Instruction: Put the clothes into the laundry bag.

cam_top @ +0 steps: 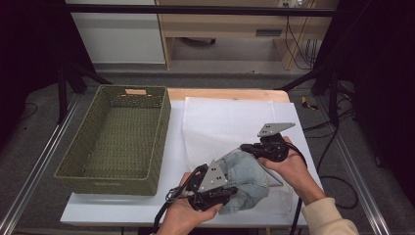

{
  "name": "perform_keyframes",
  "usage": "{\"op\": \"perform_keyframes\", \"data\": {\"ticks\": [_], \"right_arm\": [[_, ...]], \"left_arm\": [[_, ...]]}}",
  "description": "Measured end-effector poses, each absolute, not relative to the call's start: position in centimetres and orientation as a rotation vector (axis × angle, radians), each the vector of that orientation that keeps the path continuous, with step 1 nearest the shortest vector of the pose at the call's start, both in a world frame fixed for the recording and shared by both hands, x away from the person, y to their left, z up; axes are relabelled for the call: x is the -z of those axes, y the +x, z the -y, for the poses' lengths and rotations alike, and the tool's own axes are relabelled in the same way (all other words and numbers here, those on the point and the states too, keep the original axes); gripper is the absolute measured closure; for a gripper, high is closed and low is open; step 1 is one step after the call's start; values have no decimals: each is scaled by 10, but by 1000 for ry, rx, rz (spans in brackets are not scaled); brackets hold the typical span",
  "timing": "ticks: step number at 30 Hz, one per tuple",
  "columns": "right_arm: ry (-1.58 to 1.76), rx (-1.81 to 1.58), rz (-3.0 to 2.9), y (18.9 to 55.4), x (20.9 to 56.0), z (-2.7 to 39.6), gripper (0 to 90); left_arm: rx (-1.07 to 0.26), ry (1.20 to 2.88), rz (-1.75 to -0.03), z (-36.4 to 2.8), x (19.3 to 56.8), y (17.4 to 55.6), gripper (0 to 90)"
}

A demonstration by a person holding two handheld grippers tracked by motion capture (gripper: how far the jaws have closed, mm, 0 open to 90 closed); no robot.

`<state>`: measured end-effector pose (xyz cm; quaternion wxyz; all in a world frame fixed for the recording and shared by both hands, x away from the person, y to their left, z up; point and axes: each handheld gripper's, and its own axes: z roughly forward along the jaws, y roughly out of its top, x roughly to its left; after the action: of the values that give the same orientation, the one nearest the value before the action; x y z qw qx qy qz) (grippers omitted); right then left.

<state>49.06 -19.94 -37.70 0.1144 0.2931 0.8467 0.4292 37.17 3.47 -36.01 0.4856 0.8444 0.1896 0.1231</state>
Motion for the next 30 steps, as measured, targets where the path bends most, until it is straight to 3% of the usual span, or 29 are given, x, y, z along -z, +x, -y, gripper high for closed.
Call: {"op": "perform_keyframes", "data": {"ticks": [30], "right_arm": [[861,-1240,-2449,488,366,198,895]], "left_arm": [[-339,2057,-534,-30,377,395,643]]}}
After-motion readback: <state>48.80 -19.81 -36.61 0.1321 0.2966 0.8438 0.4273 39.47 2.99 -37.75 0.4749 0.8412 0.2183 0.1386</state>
